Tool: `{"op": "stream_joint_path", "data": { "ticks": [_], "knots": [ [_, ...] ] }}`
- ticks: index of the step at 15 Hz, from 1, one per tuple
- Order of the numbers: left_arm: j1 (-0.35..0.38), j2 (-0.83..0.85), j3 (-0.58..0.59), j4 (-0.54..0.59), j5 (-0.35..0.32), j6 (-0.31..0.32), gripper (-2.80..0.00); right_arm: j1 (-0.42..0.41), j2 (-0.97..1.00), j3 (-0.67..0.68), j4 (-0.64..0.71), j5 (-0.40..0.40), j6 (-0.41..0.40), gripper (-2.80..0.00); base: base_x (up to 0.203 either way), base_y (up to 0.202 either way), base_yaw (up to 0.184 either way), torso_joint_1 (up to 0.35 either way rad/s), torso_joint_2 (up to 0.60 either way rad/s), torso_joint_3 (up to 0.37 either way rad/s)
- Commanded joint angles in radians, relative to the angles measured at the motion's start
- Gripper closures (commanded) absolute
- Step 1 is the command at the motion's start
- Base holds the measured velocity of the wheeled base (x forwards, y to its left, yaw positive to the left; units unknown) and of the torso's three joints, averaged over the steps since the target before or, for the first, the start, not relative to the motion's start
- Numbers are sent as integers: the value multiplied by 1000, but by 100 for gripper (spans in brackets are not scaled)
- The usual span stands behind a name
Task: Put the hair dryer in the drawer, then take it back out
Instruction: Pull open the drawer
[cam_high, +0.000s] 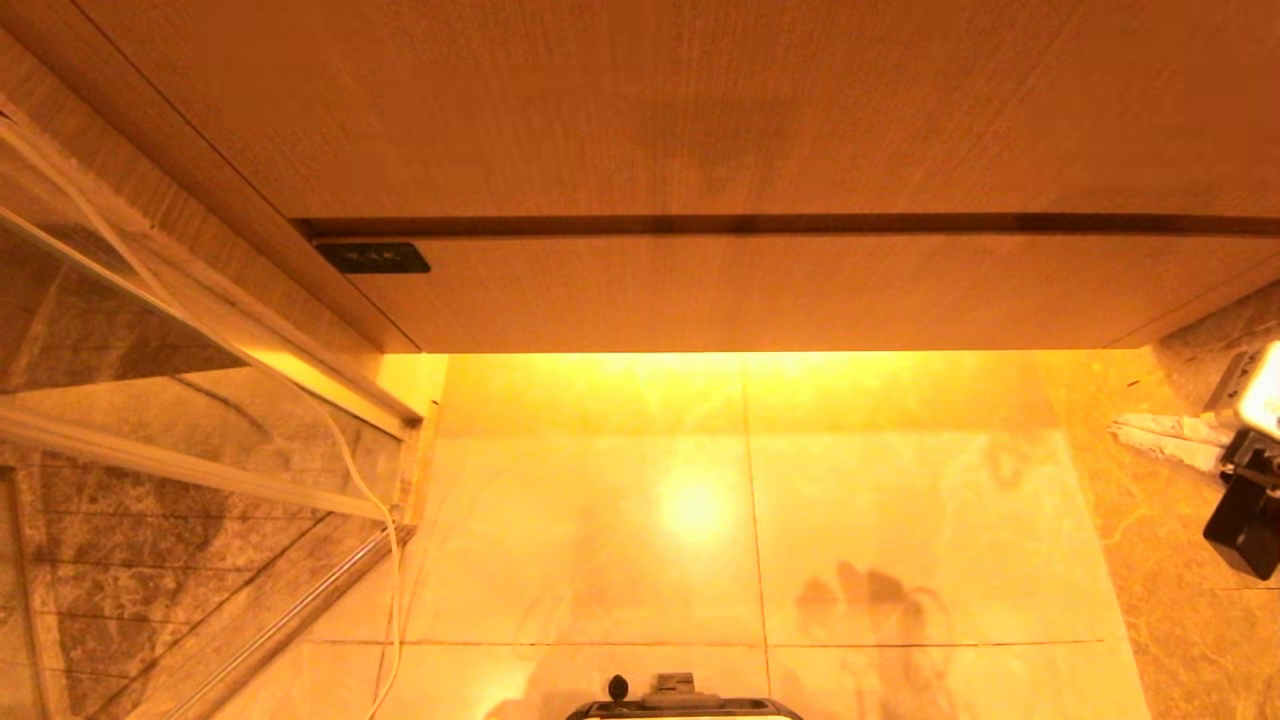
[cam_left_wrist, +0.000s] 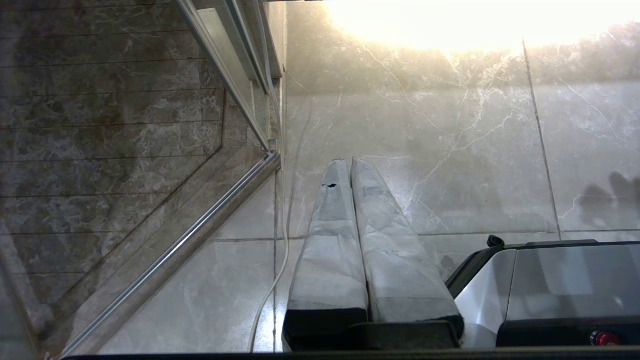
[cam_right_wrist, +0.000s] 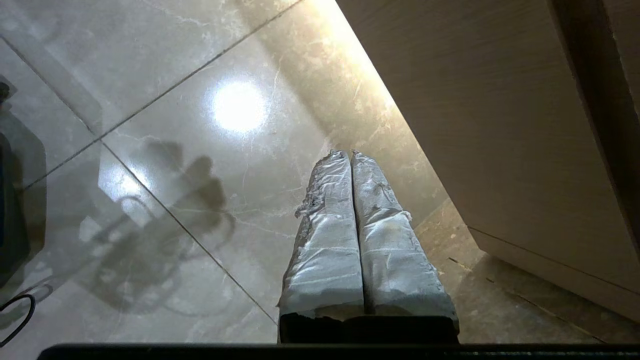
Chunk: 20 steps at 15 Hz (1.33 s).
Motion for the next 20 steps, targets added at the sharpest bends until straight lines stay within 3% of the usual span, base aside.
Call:
{"op": "stream_joint_path", "data": {
  "ticks": [1,17,18,19,20],
  "knots": [
    [0,0,2,0,0,0,0,0,-2,1,-2,2,-5,0,0,0,0,0,0,0],
    [0,0,2,0,0,0,0,0,-2,1,-2,2,-5,0,0,0,0,0,0,0],
    [0,0,2,-2,0,0,0,4,3,-6,-14,15,7,0,0,0,0,0,0,0],
    [0,0,2,-2,0,0,0,9,32,-21,-41,87,35,0,0,0,0,0,0,0],
    [0,0,2,-2,0,0,0,16,80,-39,-71,240,66,0,0,0,0,0,0,0]
  ]
}}
